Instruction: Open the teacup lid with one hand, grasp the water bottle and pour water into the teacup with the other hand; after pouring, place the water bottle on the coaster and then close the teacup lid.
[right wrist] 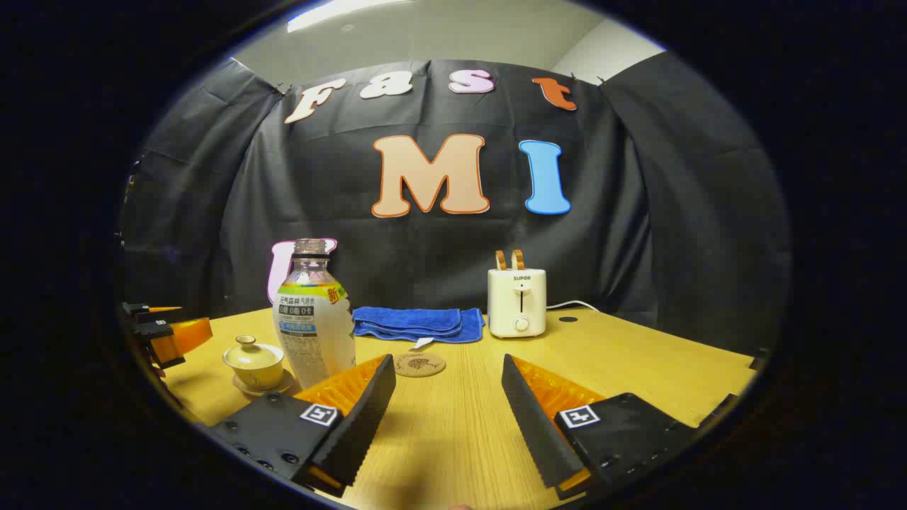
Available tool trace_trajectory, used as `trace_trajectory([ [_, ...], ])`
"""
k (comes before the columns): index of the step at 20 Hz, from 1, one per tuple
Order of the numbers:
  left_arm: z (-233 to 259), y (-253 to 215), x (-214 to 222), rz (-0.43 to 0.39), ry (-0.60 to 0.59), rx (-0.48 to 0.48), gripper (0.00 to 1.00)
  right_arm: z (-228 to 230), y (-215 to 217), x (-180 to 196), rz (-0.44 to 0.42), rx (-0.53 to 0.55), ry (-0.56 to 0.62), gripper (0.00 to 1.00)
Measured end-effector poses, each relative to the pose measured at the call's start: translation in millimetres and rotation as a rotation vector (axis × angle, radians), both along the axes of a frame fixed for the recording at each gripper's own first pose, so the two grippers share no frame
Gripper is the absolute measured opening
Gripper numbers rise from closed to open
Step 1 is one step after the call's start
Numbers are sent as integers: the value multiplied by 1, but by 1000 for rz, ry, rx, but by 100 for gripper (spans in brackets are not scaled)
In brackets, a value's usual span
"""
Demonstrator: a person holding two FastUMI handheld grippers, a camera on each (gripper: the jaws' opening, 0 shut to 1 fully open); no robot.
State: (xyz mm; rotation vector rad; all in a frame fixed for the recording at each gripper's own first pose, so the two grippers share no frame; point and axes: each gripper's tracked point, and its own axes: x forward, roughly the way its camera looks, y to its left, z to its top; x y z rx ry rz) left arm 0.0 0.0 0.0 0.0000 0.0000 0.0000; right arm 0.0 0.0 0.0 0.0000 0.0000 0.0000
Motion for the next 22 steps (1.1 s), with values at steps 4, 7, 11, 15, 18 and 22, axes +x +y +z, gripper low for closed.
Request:
trace_trajectory([
  [4, 0, 1, -1, 4, 1, 0, 95, -1, -1, 2, 0, 0, 0, 93],
  [7, -1, 2, 0, 10, 0, 0, 95, 0, 0, 1, -3, 0, -1, 93],
  [11, -1, 0, 0, 0, -2, -1, 95, 0, -1, 2, -4, 0, -1, 93],
  [15, 0, -3, -1, -32, -2, 0, 95, 0, -1, 2, -6, 0, -1, 93],
  [18, 0, -3, -1, -35, -4, -2, 95, 0, 0, 1, -6, 0, -1, 96],
  [22, -3, -13, 9, -66, 6, -4, 95, 1, 0, 1, -6, 0, -1, 96],
])
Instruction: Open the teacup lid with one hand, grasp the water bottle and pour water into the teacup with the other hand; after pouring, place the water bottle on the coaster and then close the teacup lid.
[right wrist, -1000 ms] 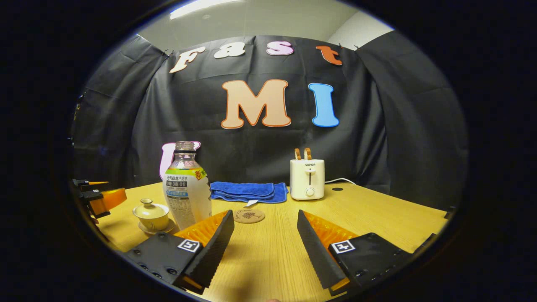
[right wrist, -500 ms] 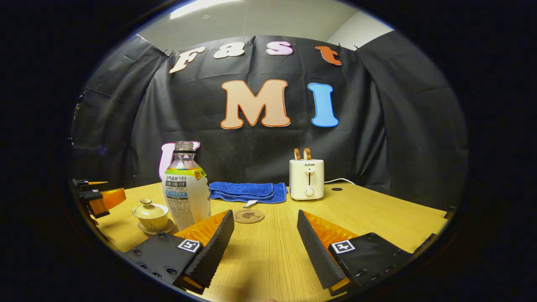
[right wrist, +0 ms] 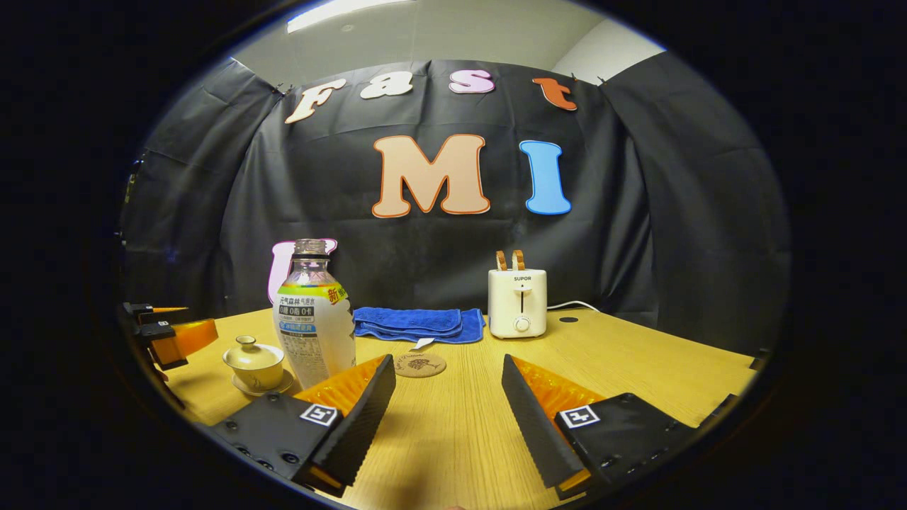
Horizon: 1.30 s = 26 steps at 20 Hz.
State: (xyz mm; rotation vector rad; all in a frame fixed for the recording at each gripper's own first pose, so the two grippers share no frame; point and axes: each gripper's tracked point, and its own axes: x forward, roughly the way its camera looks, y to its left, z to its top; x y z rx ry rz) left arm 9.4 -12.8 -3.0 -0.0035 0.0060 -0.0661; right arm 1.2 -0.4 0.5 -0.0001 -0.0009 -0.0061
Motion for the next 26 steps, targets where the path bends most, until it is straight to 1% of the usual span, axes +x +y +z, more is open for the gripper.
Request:
trace_trajectory([
  [1, 0, -5, 2, -11, 4, -1, 95, 0, 0, 0, 0, 0, 0, 93],
  [2, 0, -10, 4, -24, 8, -2, 95, -1, 0, 0, 0, 0, 1, 96],
  [4, 3, -19, 4, -48, 6, -1, 95, 0, 0, 0, 0, 0, 1, 96],
  [5, 6, -24, 5, -63, 2, 6, 95, 0, 0, 0, 0, 0, 1, 93],
  [6, 7, -29, 7, -73, 1, 14, 95, 0, 0, 0, 0, 0, 1, 97],
  [7, 8, -33, 8, -84, 3, 23, 95, 0, 0, 0, 0, 0, 1, 93],
  [8, 8, -37, 10, -95, 6, 32, 95, 0, 0, -1, 0, 0, 1, 96],
  [13, -3, -51, 21, -126, 59, 66, 95, 1, 0, 0, 3, 1, 1, 97],
  [14, -4, -52, 23, -129, 68, 66, 94, 0, 2, 0, 7, 0, 1, 93],
  [17, -11, -57, 29, -139, 100, 62, 89, 0, 2, 0, 9, 1, 1, 93],
  [18, -15, -58, 31, -142, 110, 58, 89, 0, 2, 0, 9, 1, 1, 97],
  [19, -17, -60, 31, -146, 121, 56, 88, 0, 2, 0, 9, 1, 0, 93],
  [22, -23, -61, 34, -148, 146, 76, 84, -1, 3, 3, 16, 1, 4, 92],
  [23, -22, -61, 35, -150, 146, 82, 81, -1, 5, 3, 27, 2, 3, 92],
  [24, -22, -62, 35, -149, 148, 85, 80, -1, 8, 4, 37, 2, 3, 97],
  [25, -23, -63, 34, -153, 150, 88, 77, -2, 8, 4, 39, 3, 3, 92],
  [26, -23, -64, 36, -154, 151, 90, 76, -1, 7, 3, 38, 2, 2, 93],
])
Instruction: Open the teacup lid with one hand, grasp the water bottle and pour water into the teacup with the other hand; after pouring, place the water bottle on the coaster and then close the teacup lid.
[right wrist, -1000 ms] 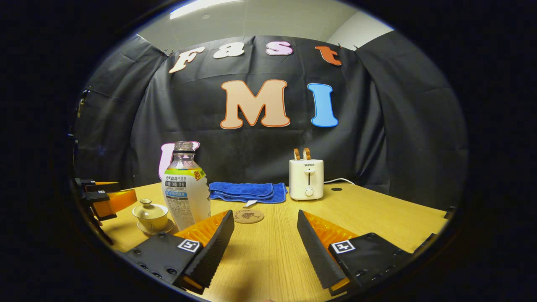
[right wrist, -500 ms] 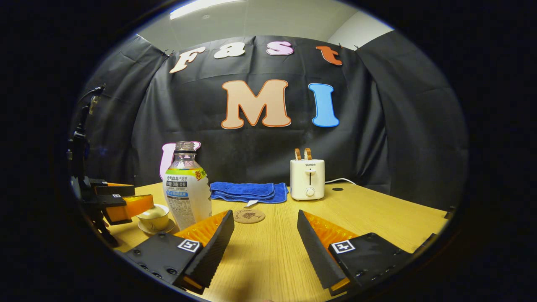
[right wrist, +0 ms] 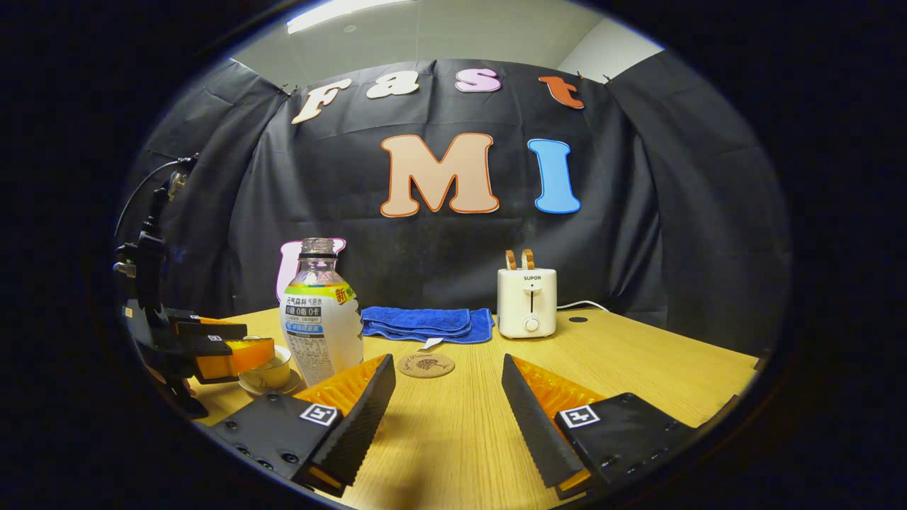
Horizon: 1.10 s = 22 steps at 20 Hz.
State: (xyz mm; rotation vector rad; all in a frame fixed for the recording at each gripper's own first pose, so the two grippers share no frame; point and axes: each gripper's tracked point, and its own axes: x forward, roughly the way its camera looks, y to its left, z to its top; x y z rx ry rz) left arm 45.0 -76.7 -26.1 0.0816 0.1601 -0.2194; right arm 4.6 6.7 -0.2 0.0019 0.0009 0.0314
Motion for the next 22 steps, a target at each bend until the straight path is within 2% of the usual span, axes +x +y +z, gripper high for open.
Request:
trace_trajectory([
  [2, 0, 1, 0, 4, -1, 5, 69, 0, 1, 0, 0, 1, 1, 93],
  [3, 1, 0, 1, 1, -1, 5, 60, 0, 0, 0, 0, 0, -1, 93],
  [4, 0, -2, 0, -7, -1, 4, 61, 0, 0, 0, 0, 1, 1, 93],
  [5, 0, -4, 0, -13, -1, 3, 55, 0, 0, 0, 0, 0, 1, 92],
  [6, 0, -5, 1, -17, -1, 5, 48, 0, 0, 0, 0, 1, -1, 100],
  [7, 0, -6, 1, -21, -2, 8, 42, 0, 0, 1, 0, 0, 1, 93],
  [9, 0, -6, 2, -24, -4, 19, 37, 0, 0, 0, 0, 0, 0, 97],
  [11, 0, -8, 3, -31, -8, 30, 31, 0, 0, 0, -1, 0, 0, 93],
  [21, 2, -7, 3, -44, -21, 36, 22, 0, -2, 1, -12, 1, 4, 92],
  [22, 3, -5, 3, -37, -25, 31, 22, -2, -6, 4, -32, 2, 7, 96],
])
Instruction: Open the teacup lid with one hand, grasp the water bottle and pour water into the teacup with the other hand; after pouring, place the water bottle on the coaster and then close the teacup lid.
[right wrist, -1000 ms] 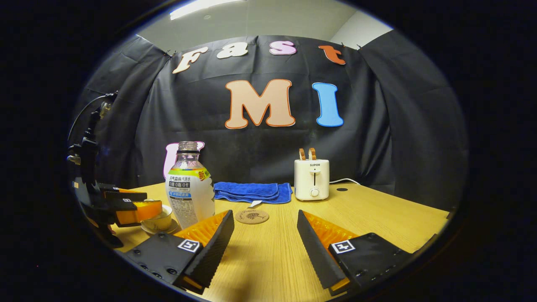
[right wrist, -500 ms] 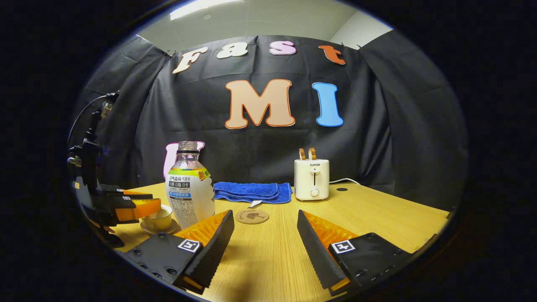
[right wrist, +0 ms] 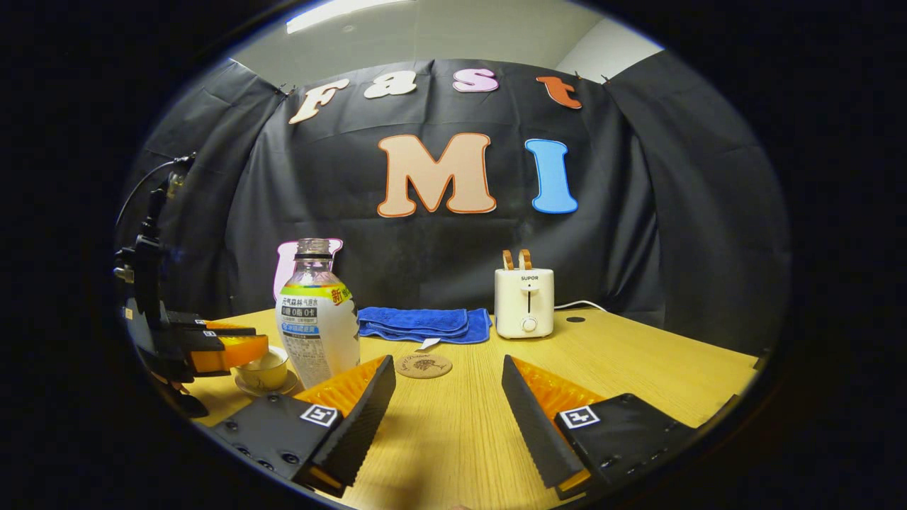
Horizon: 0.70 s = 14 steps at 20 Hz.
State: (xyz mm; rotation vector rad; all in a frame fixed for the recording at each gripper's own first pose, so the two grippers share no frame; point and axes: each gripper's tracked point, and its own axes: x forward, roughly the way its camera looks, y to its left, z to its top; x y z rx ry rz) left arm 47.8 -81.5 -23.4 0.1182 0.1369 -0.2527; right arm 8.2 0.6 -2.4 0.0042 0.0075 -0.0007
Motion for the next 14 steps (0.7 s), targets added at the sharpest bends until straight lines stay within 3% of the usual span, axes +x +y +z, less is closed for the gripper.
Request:
trace_trajectory([
  [1, 3, 2, -1, 6, -4, -6, 22, 0, -4, 1, -18, -2, 2, 100],
  [4, 13, 8, -1, 16, -29, -22, 22, 1, 9, 1, 33, -3, -1, 93],
  [5, 16, 11, -2, 24, -31, -24, 22, 1, 12, 0, 48, -2, -2, 96],
  [14, 34, 38, -17, 66, -56, -52, 22, 2, 39, -18, 156, 2, -5, 93],
])
